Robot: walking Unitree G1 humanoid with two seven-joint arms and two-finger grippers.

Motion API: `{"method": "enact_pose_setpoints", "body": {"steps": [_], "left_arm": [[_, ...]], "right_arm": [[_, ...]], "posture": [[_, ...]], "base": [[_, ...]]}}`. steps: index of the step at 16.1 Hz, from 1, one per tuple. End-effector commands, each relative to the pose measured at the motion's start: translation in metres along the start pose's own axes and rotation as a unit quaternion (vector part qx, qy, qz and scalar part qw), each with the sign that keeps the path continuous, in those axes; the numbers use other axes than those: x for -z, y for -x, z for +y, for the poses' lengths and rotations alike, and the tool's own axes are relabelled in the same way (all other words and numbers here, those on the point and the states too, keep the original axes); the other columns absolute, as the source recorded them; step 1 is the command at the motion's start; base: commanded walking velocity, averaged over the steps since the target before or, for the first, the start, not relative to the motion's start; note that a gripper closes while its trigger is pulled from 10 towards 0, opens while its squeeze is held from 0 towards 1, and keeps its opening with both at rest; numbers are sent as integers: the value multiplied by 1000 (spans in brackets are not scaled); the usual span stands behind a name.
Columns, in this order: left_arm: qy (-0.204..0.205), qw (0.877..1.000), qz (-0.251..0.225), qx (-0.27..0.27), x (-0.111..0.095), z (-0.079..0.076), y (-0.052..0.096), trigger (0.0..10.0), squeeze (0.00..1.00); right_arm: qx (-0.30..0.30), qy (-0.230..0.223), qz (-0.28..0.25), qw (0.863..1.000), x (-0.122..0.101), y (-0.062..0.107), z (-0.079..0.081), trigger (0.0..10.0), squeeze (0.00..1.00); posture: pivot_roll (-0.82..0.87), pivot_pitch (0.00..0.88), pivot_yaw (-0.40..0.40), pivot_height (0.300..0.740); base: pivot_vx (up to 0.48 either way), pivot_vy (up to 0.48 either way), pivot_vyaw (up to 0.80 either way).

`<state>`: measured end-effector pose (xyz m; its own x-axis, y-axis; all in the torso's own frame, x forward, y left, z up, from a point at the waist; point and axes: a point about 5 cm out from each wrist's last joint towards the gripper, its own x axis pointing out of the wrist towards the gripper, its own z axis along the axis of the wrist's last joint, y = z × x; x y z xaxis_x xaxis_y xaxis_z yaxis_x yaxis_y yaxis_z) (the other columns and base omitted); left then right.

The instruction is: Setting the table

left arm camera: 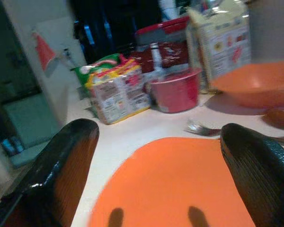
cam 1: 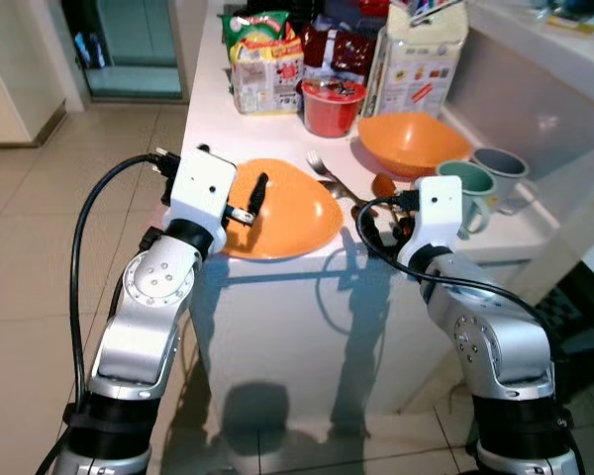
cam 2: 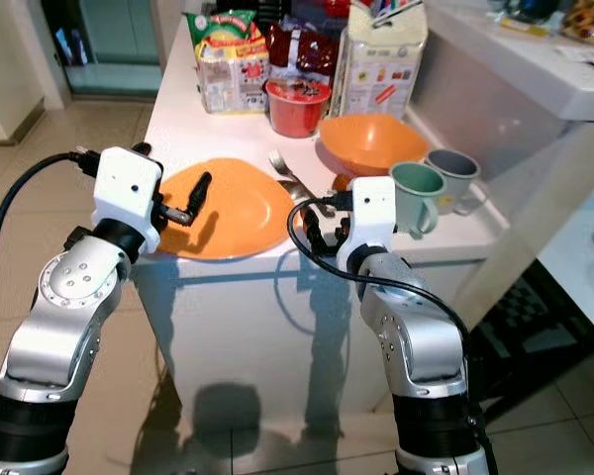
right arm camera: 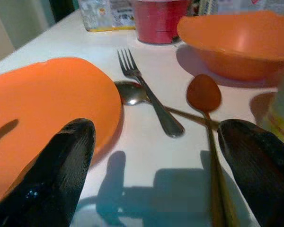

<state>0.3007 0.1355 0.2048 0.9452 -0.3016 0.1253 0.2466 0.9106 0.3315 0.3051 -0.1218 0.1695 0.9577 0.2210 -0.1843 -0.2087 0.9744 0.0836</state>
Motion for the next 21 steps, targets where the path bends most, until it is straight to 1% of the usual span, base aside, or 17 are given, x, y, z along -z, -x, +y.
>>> {"method": "enact_pose_setpoints", "body": {"steps": [1, 2, 3, 5, 7, 8, 10, 11, 12, 13, 16, 17, 18, 20, 21], "left_arm": [[5, 999, -7, 35, -4, -9, 2, 10000, 0], [6, 999, -6, 40, -4, -10, 2, 10000, 0], [7, 998, -5, 65, -5, -15, 4, 10000, 0], [6, 996, -4, 84, -5, -19, 6, 10000, 0], [6, 996, -1, 91, -5, -20, 8, 10000, 0], [6, 995, 0, 96, -6, -21, 9, 10000, 0], [6, 994, 2, 108, -7, -21, 12, 10000, 0], [7, 993, 2, 122, -8, -24, 15, 10000, 0], [8, 992, 2, 128, -9, -25, 16, 10000, 0], [8, 991, 1, 136, -10, -27, 17, 10000, 0], [6, 989, 2, 146, -11, -28, 19, 10000, 0], [5, 989, 2, 151, -12, -28, 20, 10000, 0], [4, 988, 4, 153, -13, -27, 20, 10000, 0], [3, 988, 5, 155, -13, -27, 20, 10000, 0], [3, 988, 5, 156, -14, -27, 20, 10000, 0]], "right_arm": [[23, 8, 18, 1000, -1, -3, -8, 10000, 518], [26, 8, 22, 999, 0, -4, -9, 10000, 922], [34, 15, 39, 999, -1, -11, -11, 10000, 1000], [41, 27, 58, 997, -2, -19, -13, 10000, 1000], [42, 46, 87, 994, 1, -29, -15, 10000, 1000], [43, 47, 100, 993, 3, -33, -17, 10000, 0], [49, 41, 118, 991, 5, -39, -22, 10000, 0], [54, 31, 125, 990, 6, -43, -26, 10000, 0], [54, 30, 128, 990, 7, -44, -27, 10000, 0], [55, 19, 136, 989, 9, -47, -29, 10000, 0], [51, 5, 157, 986, 14, -52, -32, 10000, 0], [48, 1, 172, 984, 18, -54, -33, 10000, 0], [46, 7, 191, 981, 21, -57, -35, 10000, 0], [43, 0, 201, 979, 22, -59, -36, 10000, 0], [41, -5, 201, 979, 22, -61, -37, 5686, 0]], "posture": [[18, 0, -58, 740], [17, 0, -58, 740], [17, 0, -57, 740], [17, 0, -58, 740], [23, 0, -62, 740], [25, 0, -64, 740], [32, 0, -69, 740], [33, 0, -68, 740], [35, 0, -68, 740], [36, 0, -66, 740], [41, 0, -62, 740], [40, 0, -59, 740], [41, 0, -59, 740], [43, 0, -59, 740], [45, 0, -59, 740]], "base": [[0, 0, 0], [0, 0, 0], [0, 0, 0], [0, 0, 0], [0, 0, 0], [0, 0, 0], [0, 0, 0], [0, 0, 0], [0, 0, 0], [0, 0, 0], [0, 0, 0], [0, 0, 0], [0, 0, 0], [0, 0, 0], [0, 0, 0]]}}
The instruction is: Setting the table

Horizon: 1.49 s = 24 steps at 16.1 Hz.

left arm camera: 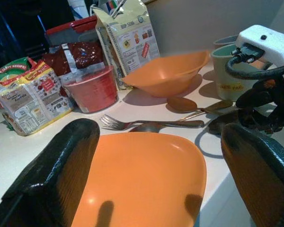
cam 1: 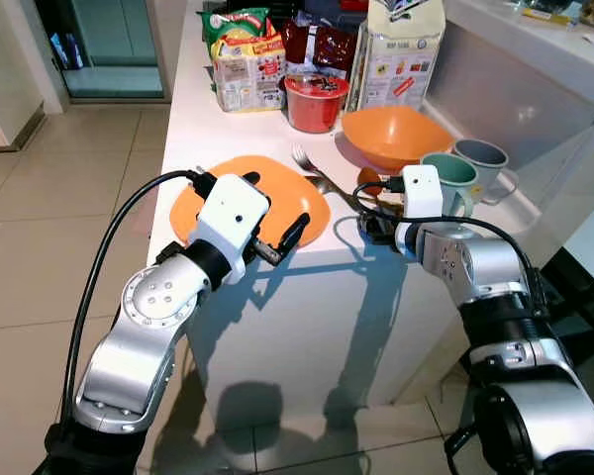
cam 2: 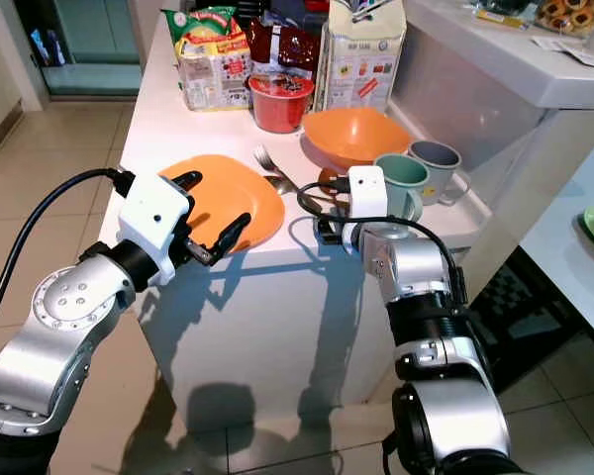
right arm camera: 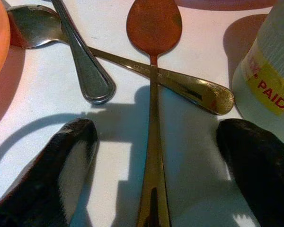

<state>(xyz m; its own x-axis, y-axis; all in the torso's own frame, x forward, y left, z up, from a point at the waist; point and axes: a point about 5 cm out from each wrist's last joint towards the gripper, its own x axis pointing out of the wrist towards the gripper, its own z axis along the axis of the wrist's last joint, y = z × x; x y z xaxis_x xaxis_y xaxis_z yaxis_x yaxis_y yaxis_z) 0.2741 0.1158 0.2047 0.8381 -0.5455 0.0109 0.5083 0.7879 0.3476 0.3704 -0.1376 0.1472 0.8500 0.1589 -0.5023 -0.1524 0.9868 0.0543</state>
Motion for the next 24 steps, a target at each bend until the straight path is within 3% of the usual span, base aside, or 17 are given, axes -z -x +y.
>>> {"method": "enact_pose_setpoints", "body": {"steps": [1, 2, 11, 24], "left_arm": [[0, 1000, -2, 12, -3, -3, 0, 10000, 0], [0, 1000, -2, 13, -3, -3, 1, 10000, 0], [-5, 1000, 6, -1, 0, -2, 0, 10000, 0], [-12, 1000, 5, -16, -1, 4, 2, 10000, 0]], "right_arm": [[5, -13, 34, 999, 13, -3, -8, 1686, 0], [4, -12, 38, 999, 12, -4, -9, 0, 0], [-7, 4, 52, 999, 5, -7, -16, 0, 0], [-25, 10, 45, 999, -8, -9, -13, 0, 0]], "posture": [[46, 0, -59, 740], [47, 0, -60, 740], [40, 0, -74, 740], [51, 0, -92, 740]], "base": [[0, 0, 0], [0, 0, 0], [0, 0, 0], [0, 0, 0]]}}
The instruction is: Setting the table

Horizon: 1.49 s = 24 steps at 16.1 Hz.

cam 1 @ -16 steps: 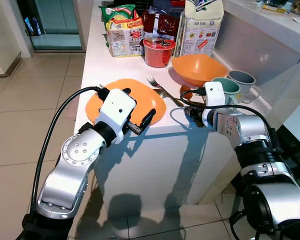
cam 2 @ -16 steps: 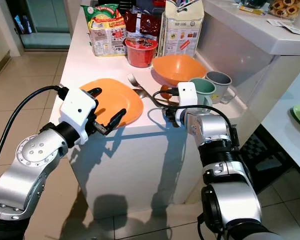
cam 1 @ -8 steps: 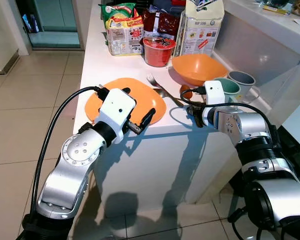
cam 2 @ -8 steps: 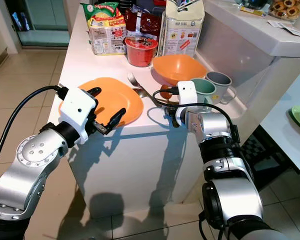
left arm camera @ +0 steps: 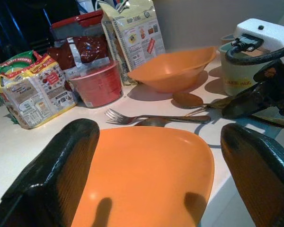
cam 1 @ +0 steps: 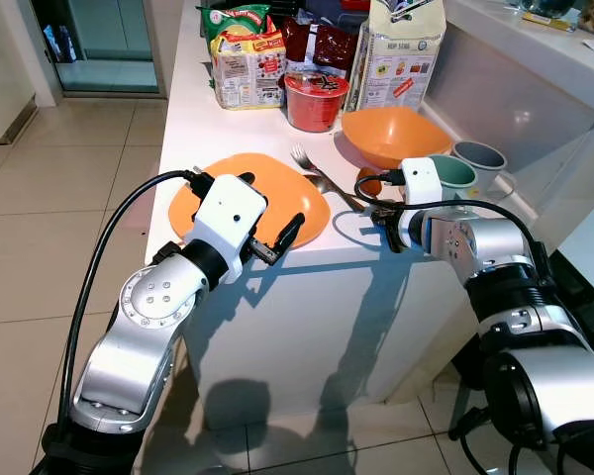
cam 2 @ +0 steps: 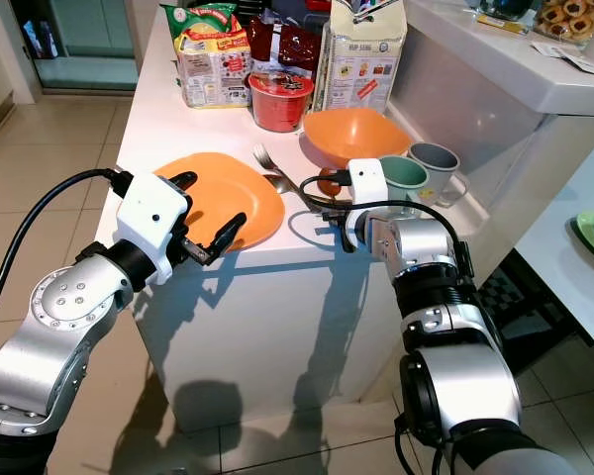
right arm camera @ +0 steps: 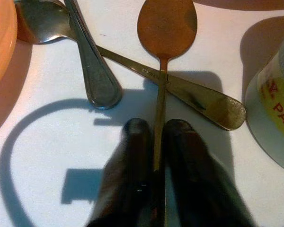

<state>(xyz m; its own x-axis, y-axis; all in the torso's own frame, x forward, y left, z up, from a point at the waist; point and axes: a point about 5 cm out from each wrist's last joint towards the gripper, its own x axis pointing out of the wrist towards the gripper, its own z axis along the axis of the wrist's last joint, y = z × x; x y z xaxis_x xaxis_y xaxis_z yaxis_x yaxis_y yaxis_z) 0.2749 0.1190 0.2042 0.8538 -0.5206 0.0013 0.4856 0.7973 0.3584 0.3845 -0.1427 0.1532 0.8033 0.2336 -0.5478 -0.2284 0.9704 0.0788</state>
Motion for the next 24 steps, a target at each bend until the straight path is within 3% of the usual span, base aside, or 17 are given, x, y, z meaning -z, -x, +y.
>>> {"method": "enact_pose_setpoints", "body": {"steps": [1, 7, 9, 15, 21, 23, 24], "left_arm": [[-6, 1000, -5, -5, -2, 1, 0, 10000, 0], [-11, 1000, -7, -12, -4, 5, 1, 10000, 0], [-11, 1000, -10, -20, -5, 8, 0, 10000, 0], [-14, 999, -10, -42, -6, 14, -1, 10000, 0], [-14, 998, -14, -54, -7, 17, -2, 10000, 0], [-13, 997, -17, -71, -8, 19, -3, 10000, 0], [-18, 995, -17, -96, -9, 22, -4, 10000, 0]], "right_arm": [[15, -2, 13, 1000, 3, -1, -6, 0, 0], [17, -9, -4, 1000, -3, -2, -4, 0, 0], [11, -14, -36, 999, -14, -1, -2, 0, 0], [-40, 14, -105, 994, -43, 5, 20, 0, 0], [-41, 33, -142, 989, -58, 11, 22, 0, 0], [-61, 15, -203, 977, -76, 21, 27, 0, 0], [-95, -23, -262, 960, -88, 34, 31, 0, 0]], "posture": [[53, 0, -93, 740], [60, 0, -93, 740], [60, 0, -92, 740], [66, 0, -94, 740], [63, 0, -98, 740], [65, 0, -100, 740], [73, 0, -104, 740]], "base": [[0, 0, 0], [0, 0, 0], [0, 0, 0], [0, 0, 0], [0, 0, 0], [0, 0, 0], [0, 0, 0]]}}
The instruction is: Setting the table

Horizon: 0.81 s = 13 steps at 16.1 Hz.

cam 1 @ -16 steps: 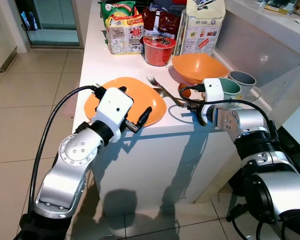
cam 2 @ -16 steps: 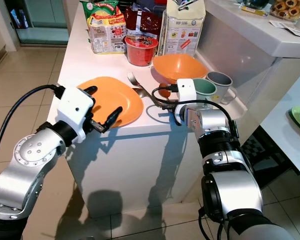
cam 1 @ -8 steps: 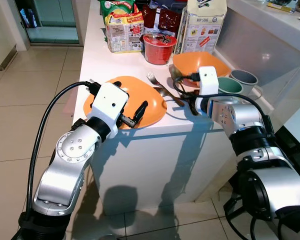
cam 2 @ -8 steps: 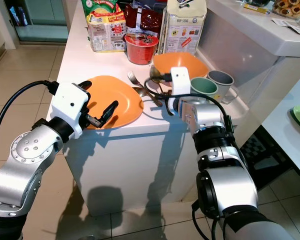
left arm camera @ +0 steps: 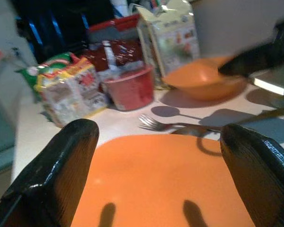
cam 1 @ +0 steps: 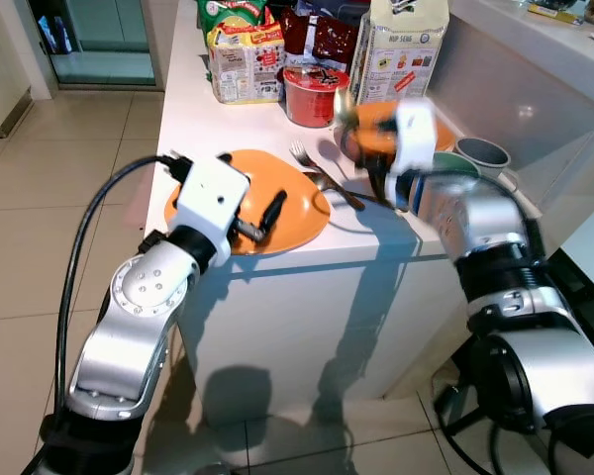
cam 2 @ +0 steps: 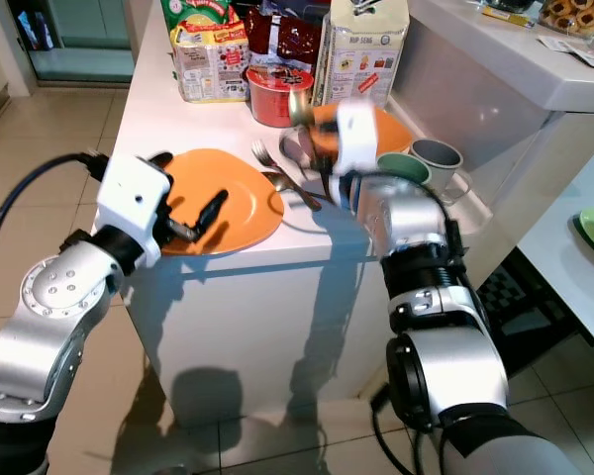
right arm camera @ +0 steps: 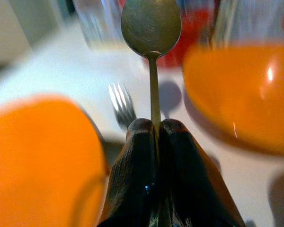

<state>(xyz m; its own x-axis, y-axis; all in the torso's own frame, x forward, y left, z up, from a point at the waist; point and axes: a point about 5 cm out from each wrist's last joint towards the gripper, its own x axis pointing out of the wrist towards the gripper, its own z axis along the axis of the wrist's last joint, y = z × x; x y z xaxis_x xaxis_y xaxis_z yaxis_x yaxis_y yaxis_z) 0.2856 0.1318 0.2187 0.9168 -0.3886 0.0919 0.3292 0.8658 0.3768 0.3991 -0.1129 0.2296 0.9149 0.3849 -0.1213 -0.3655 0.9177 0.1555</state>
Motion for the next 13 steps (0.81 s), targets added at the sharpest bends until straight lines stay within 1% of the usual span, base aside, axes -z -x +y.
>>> {"method": "enact_pose_setpoints", "body": {"steps": [1, 2, 3, 4, 5, 6, 7, 9, 10, 11, 12, 13], "left_arm": [[-8, 999, 2, -43, 0, 5, -3, 10000, 0], [-8, 999, 3, -54, 0, 7, -3, 10000, 0], [8, 996, -3, -93, -1, 12, -2, 10000, 0], [19, 993, -12, -114, -3, 15, 0, 10000, 0], [22, 992, -15, -126, -3, 15, 1, 10000, 0], [24, 992, -14, -126, -3, 13, 2, 10000, 0], [26, 992, -15, -120, -3, 10, 3, 10000, 0], [35, 993, -15, -115, -3, 8, 3, 10000, 0], [38, 992, -15, -116, -3, 8, 3, 10000, 0], [37, 992, -14, -116, -3, 8, 3, 10000, 0], [38, 993, -9, -113, -2, 5, 4, 10000, 0], [38, 993, -8, -112, -2, 5, 5, 10000, 0]], "right_arm": [[-22, -22, -112, 993, -28, 14, 3, 3451, 0], [-21, -15, -129, 991, -30, 18, 4, 3451, 0], [-29, -21, -178, 983, -29, 35, 7, 10000, 0], [-43, -53, -210, 975, -26, 51, 11, 10000, 0], [-73, -96, -234, 965, -22, 65, 15, 10000, 0], [-96, -133, -251, 954, -15, 79, 19, 10000, 0], [-109, -143, -251, 951, -7, 89, 23, 10000, 0], [-118, -146, -250, 950, 5, 103, 29, 10000, 0], [-113, -150, -246, 951, 9, 108, 29, 10000, 0], [-110, -150, -244, 952, 10, 109, 29, 10000, 0], [-92, -143, -231, 958, 15, 114, 27, 10000, 0], [-87, -141, -227, 960, 16, 114, 26, 10000, 0]], "posture": [[77, 0, -107, 740], [77, 0, -107, 740], [73, 0, -101, 740], [66, 0, -92, 740], [61, 0, -85, 740], [59, 0, -80, 740], [55, 0, -73, 740], [44, 0, -59, 740], [43, 0, -57, 740], [41, 0, -55, 740], [38, 0, -54, 740], [37, 0, -54, 740]], "base": [[0, 0, 0], [0, 0, 0], [0, 0, 0], [0, 0, 0], [0, 0, 0], [0, 0, 0], [0, 0, 0], [0, 0, 0], [0, 0, 0], [0, 0, 0], [-255, 0, 0], [-259, 0, 0]]}}
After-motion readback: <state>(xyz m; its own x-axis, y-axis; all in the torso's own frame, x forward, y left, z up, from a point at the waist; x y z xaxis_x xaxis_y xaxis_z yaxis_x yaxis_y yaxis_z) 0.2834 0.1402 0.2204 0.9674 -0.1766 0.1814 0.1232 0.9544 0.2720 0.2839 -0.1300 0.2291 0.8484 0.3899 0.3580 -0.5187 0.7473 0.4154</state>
